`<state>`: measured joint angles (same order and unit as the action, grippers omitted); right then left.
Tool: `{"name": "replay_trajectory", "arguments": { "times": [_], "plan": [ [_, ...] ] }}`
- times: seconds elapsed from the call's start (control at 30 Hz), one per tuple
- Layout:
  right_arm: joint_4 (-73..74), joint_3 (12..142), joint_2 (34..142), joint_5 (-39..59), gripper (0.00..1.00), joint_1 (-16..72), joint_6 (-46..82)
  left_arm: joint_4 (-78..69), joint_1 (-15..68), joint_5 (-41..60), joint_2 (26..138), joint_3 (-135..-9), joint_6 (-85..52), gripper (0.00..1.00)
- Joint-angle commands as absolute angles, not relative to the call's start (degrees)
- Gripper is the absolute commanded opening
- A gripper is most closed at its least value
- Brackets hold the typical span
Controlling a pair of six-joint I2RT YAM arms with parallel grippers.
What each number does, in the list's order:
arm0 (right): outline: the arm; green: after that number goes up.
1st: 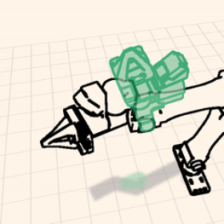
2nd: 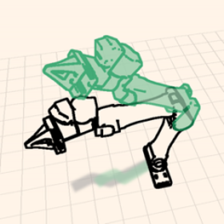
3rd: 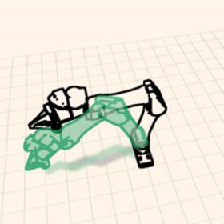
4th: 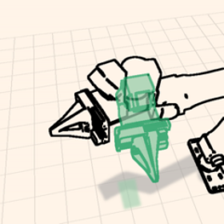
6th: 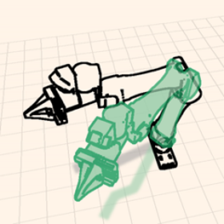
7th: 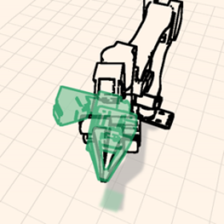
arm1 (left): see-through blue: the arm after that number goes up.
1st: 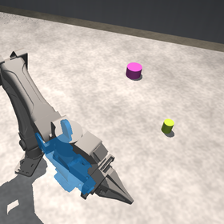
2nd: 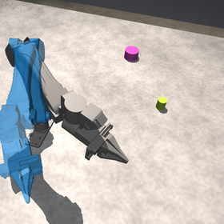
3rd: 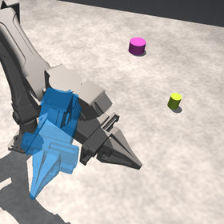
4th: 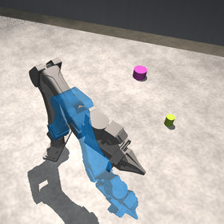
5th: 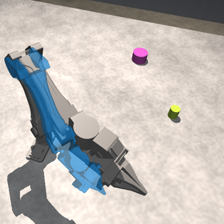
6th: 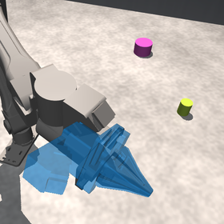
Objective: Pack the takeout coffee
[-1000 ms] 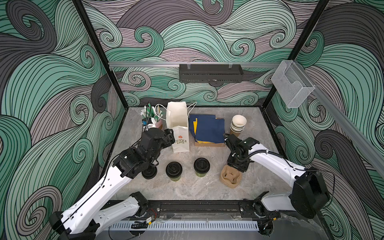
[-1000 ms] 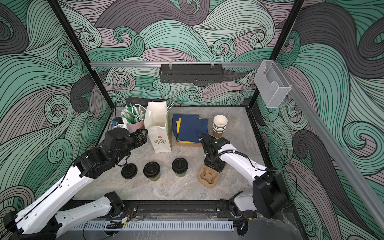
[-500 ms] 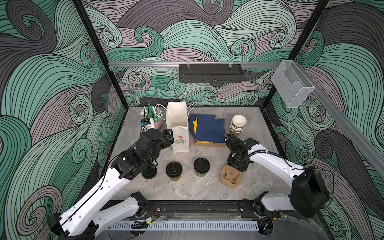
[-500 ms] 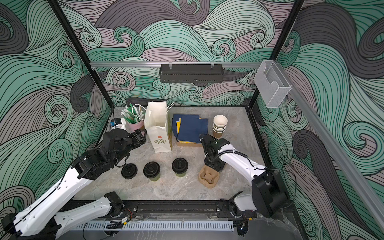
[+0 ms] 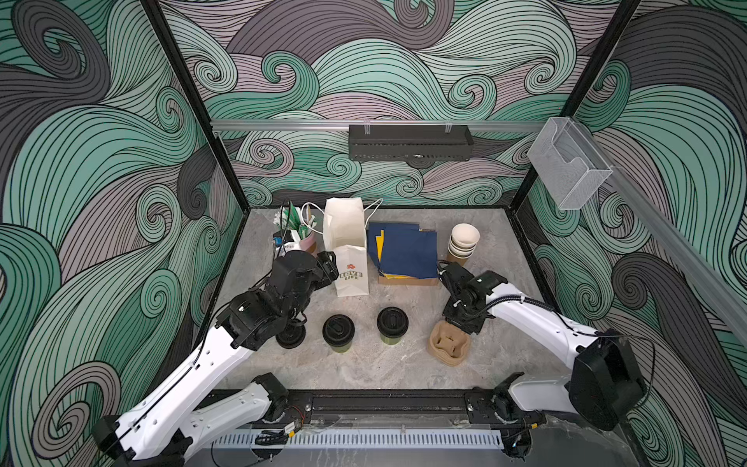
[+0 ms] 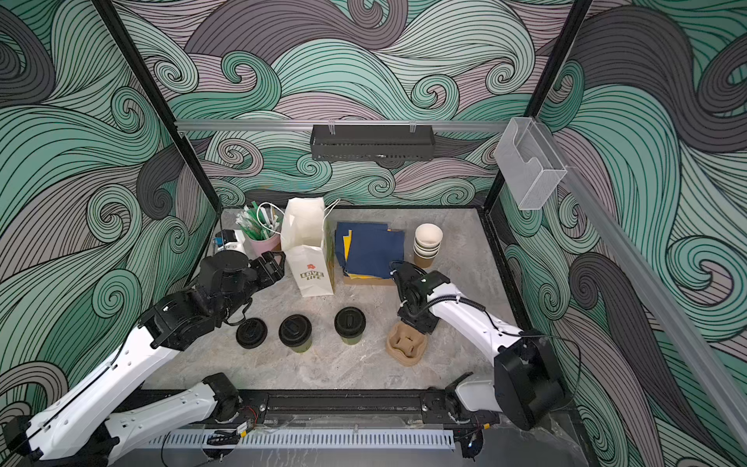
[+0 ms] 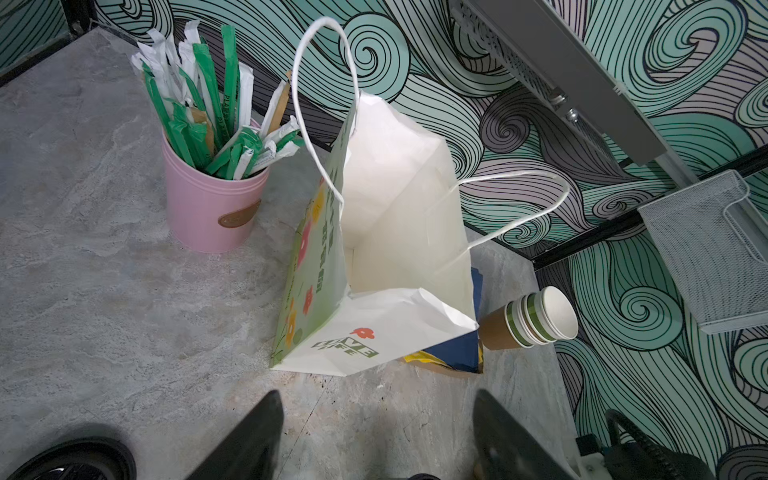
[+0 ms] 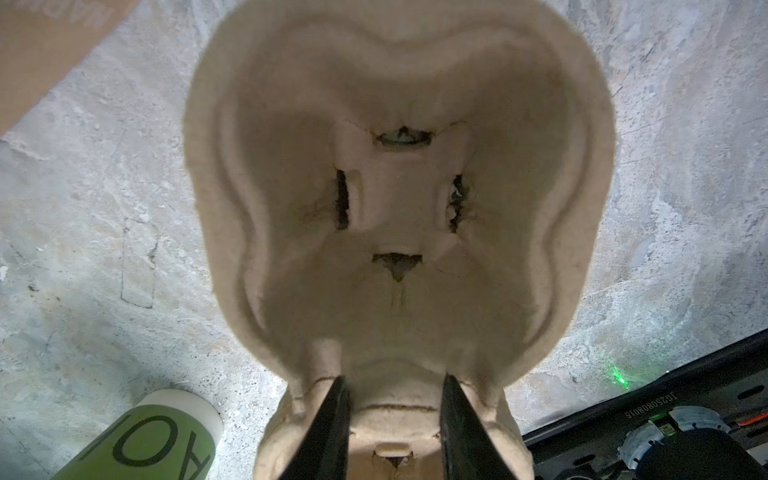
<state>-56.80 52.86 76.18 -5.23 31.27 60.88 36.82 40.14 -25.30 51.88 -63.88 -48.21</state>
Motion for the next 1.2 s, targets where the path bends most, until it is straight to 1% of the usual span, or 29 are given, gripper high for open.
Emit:
{"name": "replay_trajectory", "arguments": {
  "times": [0.0,0.4,0.6,0.73,1.07,1.17],
  "plan": [
    [-58.15,52.89,73.3,-6.3,0.29,31.11,61.2,38.28,39.62,-26.58,50.99,-64.42,-48.34,0.74],
    [-60.89,54.47,69.11,-6.64,0.28,31.05,58.61,38.14,39.63,-26.54,51.24,-64.47,-48.23,0.74],
    [-60.91,55.11,67.09,-7.08,0.27,31.04,55.2,38.41,39.56,-26.55,51.03,-64.6,-48.08,0.74],
    [-60.93,55.58,66.59,-6.49,0.24,31.1,52.74,38.58,39.57,-26.55,50.9,-64.52,-48.07,0.74],
    [-61.23,55.96,65.38,-4.38,0.23,31.06,51.0,39.48,39.58,-26.46,50.73,-64.86,-47.91,0.74],
    [-59.94,55.46,66.52,-4.14,0.23,30.73,50.79,39.06,39.62,-25.51,51.28,-64.86,-47.73,0.74]
  ]
}}
